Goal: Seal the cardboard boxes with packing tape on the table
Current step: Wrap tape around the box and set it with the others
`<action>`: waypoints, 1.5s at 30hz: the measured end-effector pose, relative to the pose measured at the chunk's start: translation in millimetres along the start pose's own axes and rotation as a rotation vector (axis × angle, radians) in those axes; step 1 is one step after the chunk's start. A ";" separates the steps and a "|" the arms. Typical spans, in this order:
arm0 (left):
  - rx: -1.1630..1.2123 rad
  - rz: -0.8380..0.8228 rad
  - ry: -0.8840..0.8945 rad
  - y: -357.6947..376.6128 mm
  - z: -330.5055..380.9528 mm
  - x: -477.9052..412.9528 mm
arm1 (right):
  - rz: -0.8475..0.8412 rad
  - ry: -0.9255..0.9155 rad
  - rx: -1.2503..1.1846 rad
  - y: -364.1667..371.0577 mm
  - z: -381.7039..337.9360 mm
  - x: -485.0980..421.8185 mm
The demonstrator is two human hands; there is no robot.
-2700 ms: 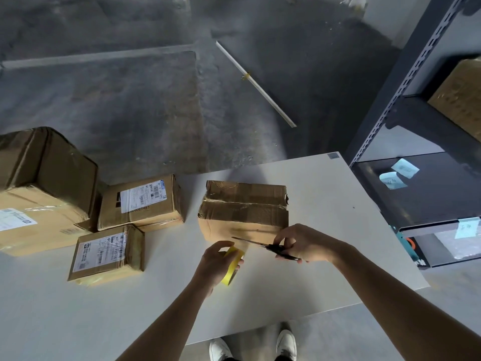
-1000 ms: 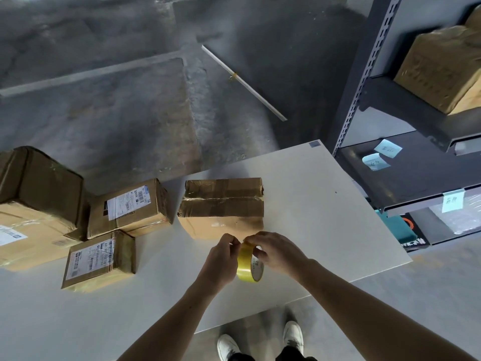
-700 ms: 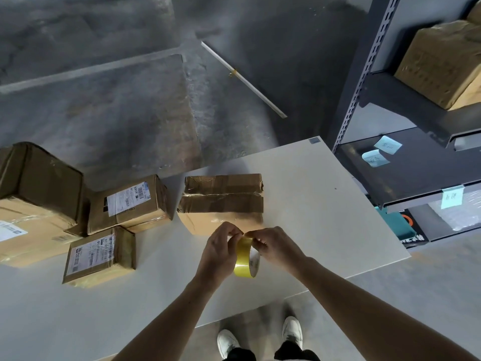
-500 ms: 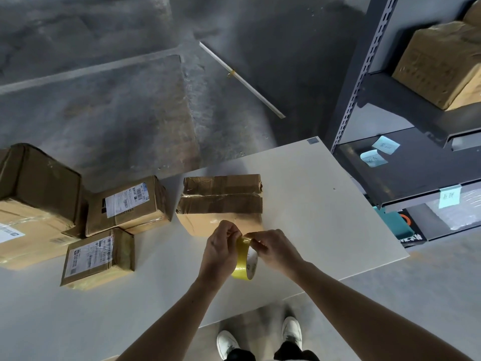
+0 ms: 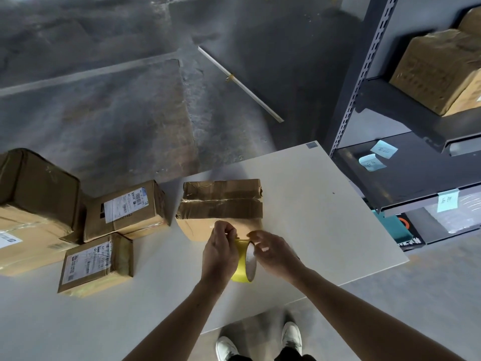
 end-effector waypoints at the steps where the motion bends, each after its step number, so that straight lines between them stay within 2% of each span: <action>1: -0.010 -0.004 -0.026 -0.1 -0.8 -1.5 | 0.080 -0.050 -0.029 -1.2 -0.6 1.1; 4: -0.049 -0.006 -0.028 0.9 -1.0 -3.0 | 0.350 -0.266 -0.045 -3.8 -7.7 2.2; 7: -0.074 -0.027 0.020 2.7 0.8 -1.4 | 0.354 -0.377 -0.014 2.0 -17.3 -0.6; 16: -0.177 0.003 0.212 4.7 -0.6 5.9 | 0.287 -0.143 -0.042 10.7 -14.8 -3.1; 24: -0.120 0.001 0.246 2.8 -6.4 7.7 | 0.154 -0.153 -0.014 13.5 -9.0 -7.6; 29: 0.030 -0.030 0.129 -0.7 -8.1 4.6 | 0.178 -0.164 -0.055 18.4 -7.6 -5.6; 34: 0.051 -0.124 0.244 -5.4 -11.7 1.3 | 0.179 -0.153 -0.070 18.1 -7.6 -9.6; 38: 0.110 -0.121 0.165 -5.5 -14.8 -0.7 | 0.121 -0.067 -0.148 13.9 -10.6 -13.1; 45: 0.140 -0.139 0.034 -6.5 -17.6 -5.9 | 0.093 -0.021 -0.224 7.4 -20.5 -13.9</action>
Point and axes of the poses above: each hand's wrist, its own x-axis away from the middle knuckle, its own y-axis out of the palm, z = x × y, the point moved 1 cm from there along -x, towards the middle knuckle, and after that the axes turned 2 degrees about -y, right-handed, at the moved point
